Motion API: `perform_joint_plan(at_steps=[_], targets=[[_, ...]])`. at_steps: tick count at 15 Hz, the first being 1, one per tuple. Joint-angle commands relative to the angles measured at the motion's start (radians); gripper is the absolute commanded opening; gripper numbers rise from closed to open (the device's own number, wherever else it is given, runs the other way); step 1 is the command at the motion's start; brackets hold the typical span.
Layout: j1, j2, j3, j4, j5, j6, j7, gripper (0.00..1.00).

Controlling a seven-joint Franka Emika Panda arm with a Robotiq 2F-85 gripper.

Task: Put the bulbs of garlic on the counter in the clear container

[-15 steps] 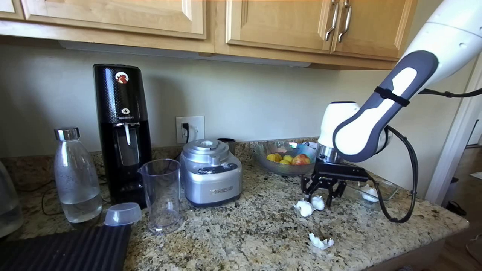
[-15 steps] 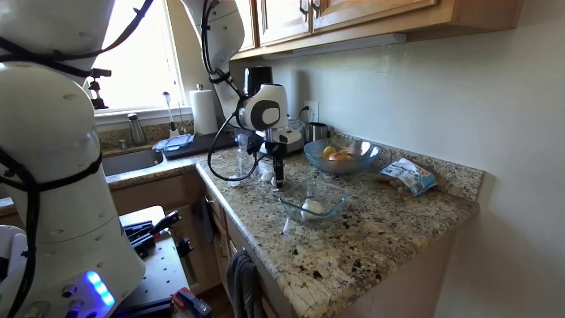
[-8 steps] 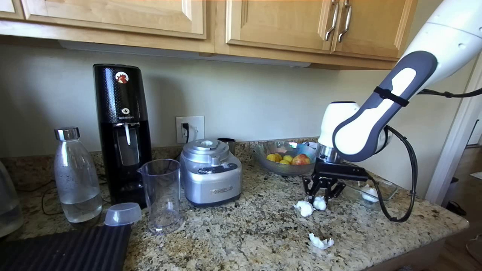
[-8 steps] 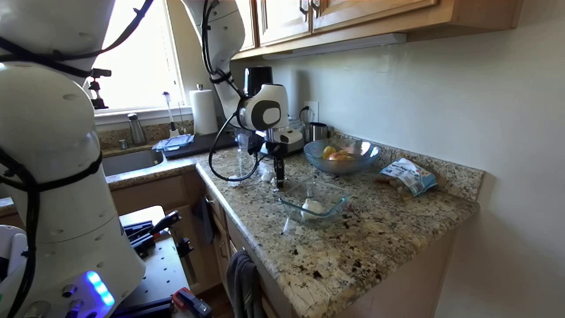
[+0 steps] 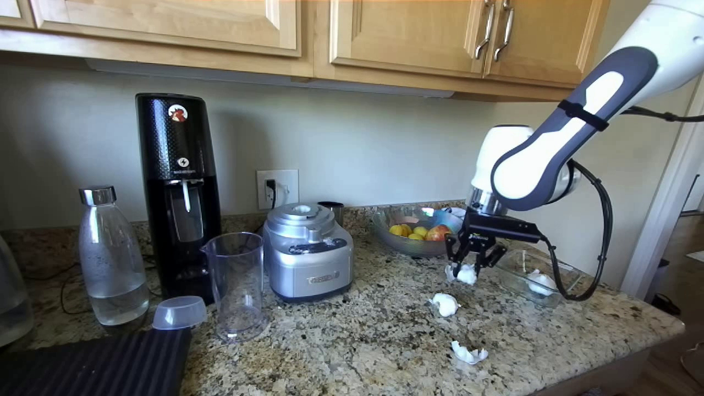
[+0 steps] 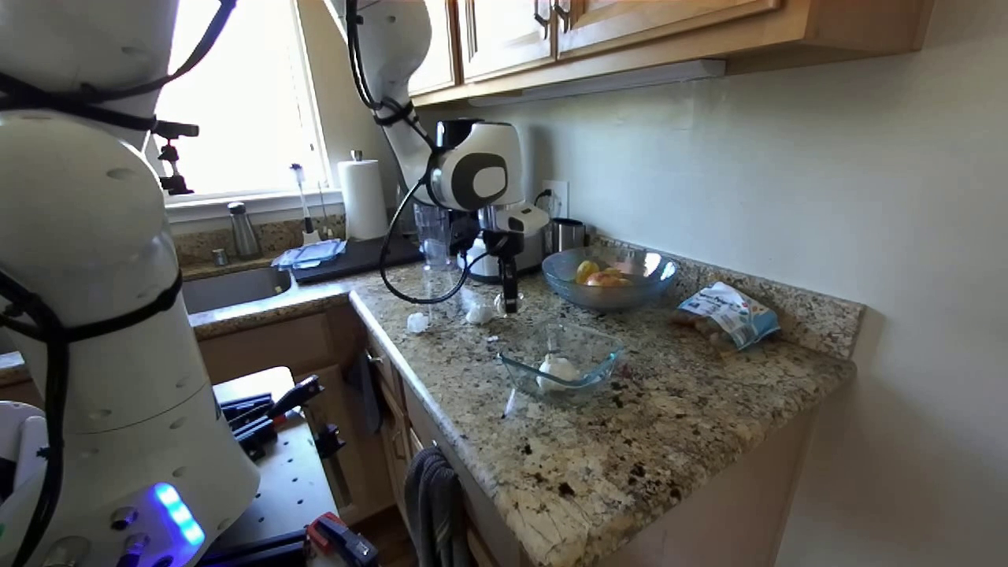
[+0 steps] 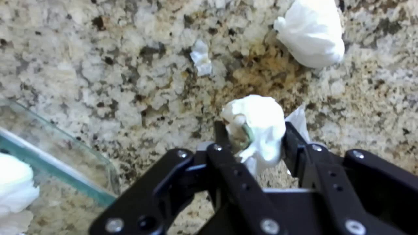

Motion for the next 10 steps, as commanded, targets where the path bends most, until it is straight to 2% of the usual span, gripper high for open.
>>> perform_joint_plan(at_steps=[1, 5, 10], targets=[[-0.013, -0.16, -0.04, -0.09, -0.012, -0.04, 0.015, 0.18], [-0.022, -0.243, -0.116, -0.121, -0.105, -0.045, 0.114, 0.18], [-0.053, -0.25, -0.201, -0.153, -0.328, -0.028, 0.351, 0.18]])
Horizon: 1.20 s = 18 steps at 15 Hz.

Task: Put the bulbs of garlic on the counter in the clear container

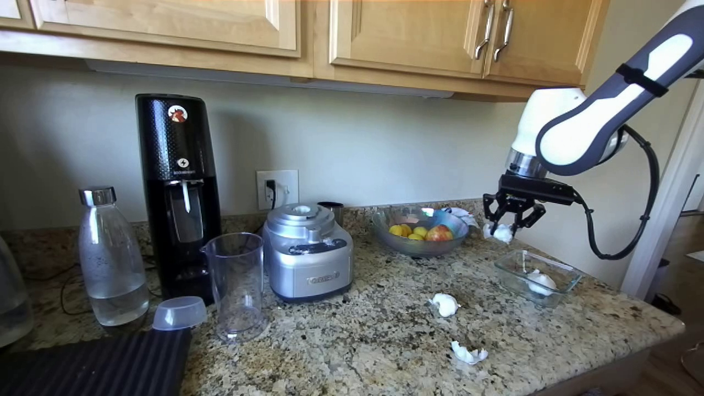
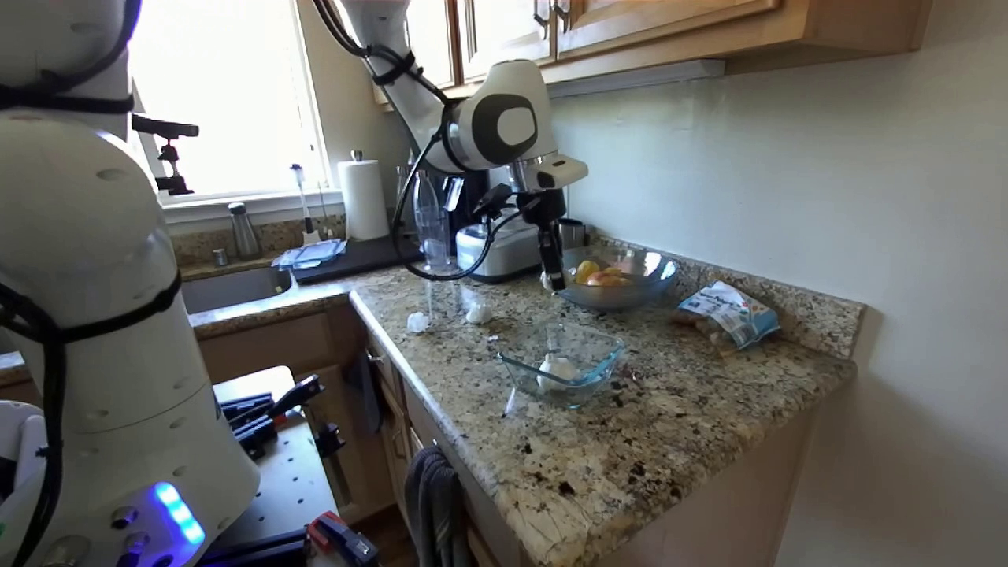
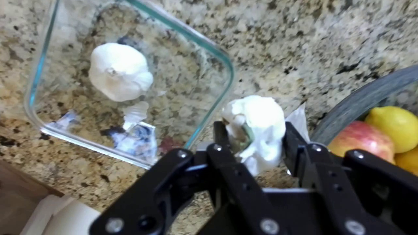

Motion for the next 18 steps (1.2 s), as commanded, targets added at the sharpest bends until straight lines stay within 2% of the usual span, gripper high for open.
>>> perform_joint_plan(at_steps=[1, 4, 6, 16, 17, 18], targets=[[-0.027, -0.036, -0.033, -0.06, -0.132, -0.01, 0.172, 0.18], [-0.051, -0.009, -0.03, -0.072, -0.149, -0.008, 0.238, 0.18], [-0.063, 0.011, -0.018, -0.084, -0.122, -0.005, 0.243, 0.18], [-0.045, 0.115, -0.008, -0.092, -0.075, 0.04, 0.255, 0.18], [-0.043, 0.101, -0.006, -0.097, -0.076, 0.035, 0.253, 0.68], [-0.034, 0.079, -0.013, -0.106, -0.093, 0.026, 0.26, 0.69]])
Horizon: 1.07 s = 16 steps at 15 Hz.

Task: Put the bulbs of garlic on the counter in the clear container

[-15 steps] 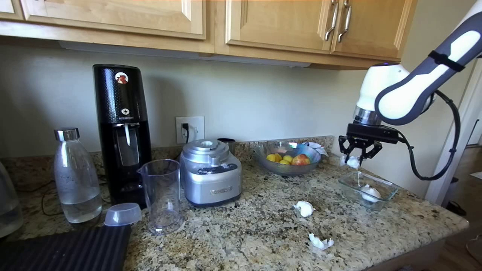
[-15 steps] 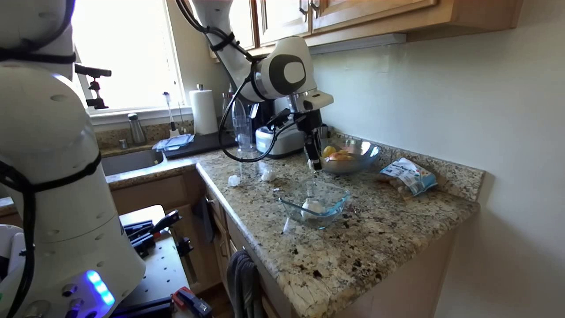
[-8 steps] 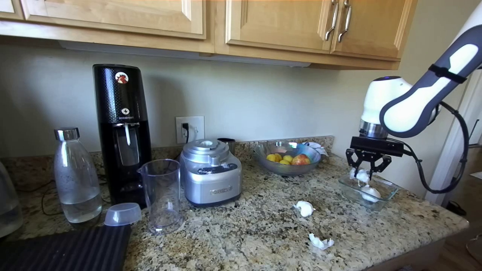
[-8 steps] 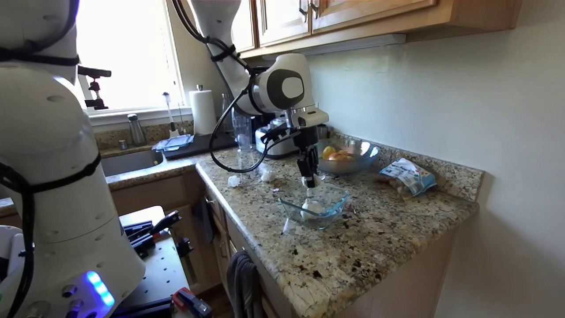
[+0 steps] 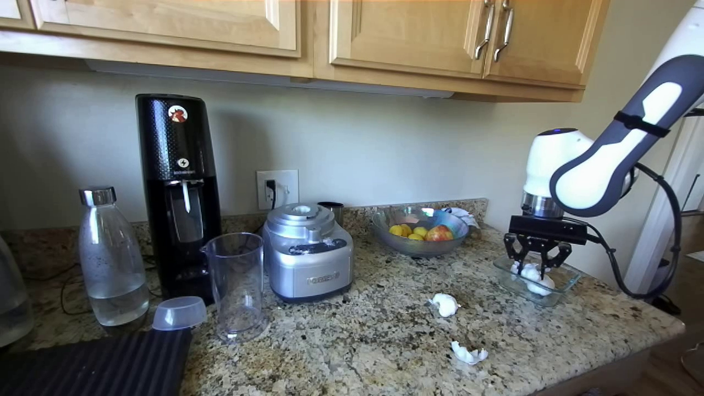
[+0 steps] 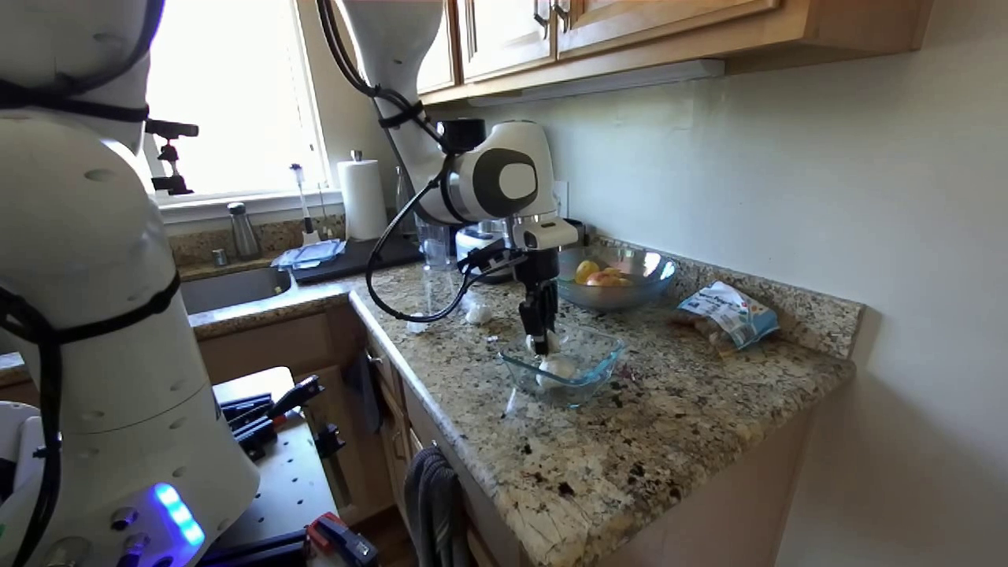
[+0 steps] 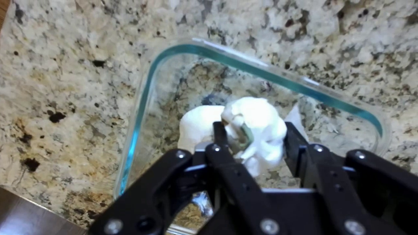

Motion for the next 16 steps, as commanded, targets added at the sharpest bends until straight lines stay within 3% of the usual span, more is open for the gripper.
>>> perform_joint_plan(at_steps=[1, 5, 11, 16], targets=[[0.015, -0.052, -0.006, -0.038, -0.017, 0.009, 0.021, 0.74], [0.03, -0.146, 0.002, -0.07, -0.06, -0.001, 0.008, 0.98], [-0.001, -0.246, 0.15, -0.075, 0.049, 0.001, -0.154, 1.0], [0.011, -0.157, 0.272, 0.005, 0.245, -0.014, -0.384, 1.0]])
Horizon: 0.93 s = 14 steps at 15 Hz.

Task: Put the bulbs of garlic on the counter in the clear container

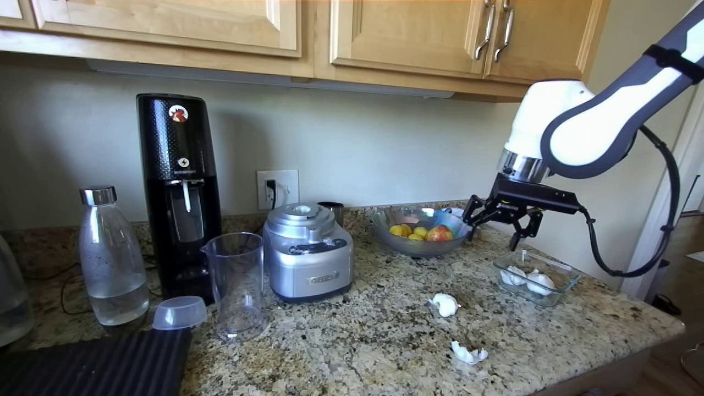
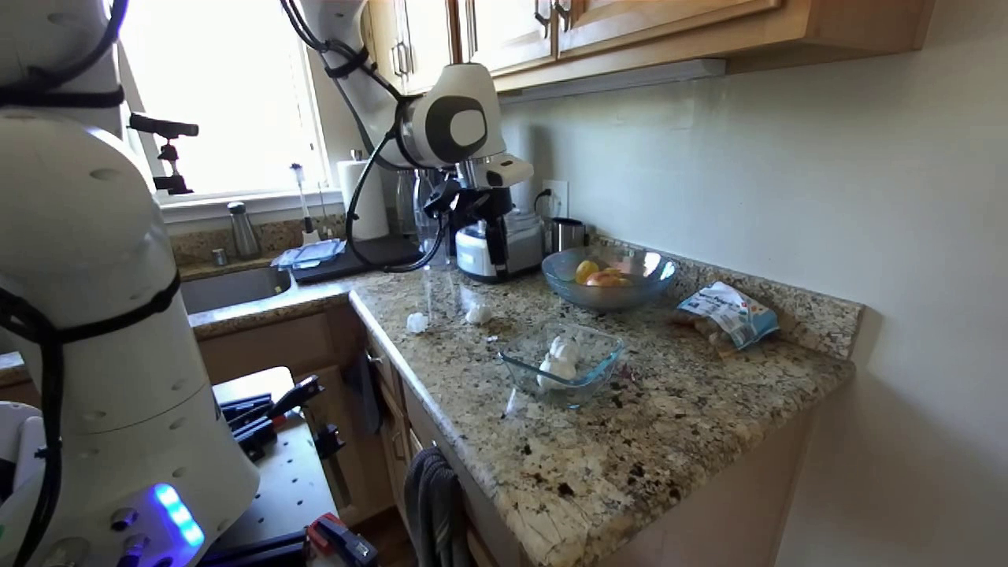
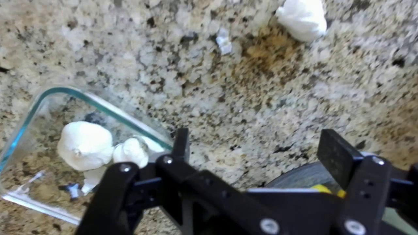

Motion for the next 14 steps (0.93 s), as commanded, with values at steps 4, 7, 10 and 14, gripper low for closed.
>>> perform_joint_plan(at_steps=[4, 7, 10, 14], targets=[[0.003, 0.137, 0.1, 0.095, 0.135, -0.025, -0.252, 1.0], [0.023, 0.217, 0.096, 0.15, 0.115, -0.032, -0.307, 1.0], [0.05, 0.291, 0.081, 0.208, 0.109, -0.057, -0.342, 1.0], [0.084, 0.374, 0.07, 0.269, 0.112, -0.07, -0.371, 1.0]])
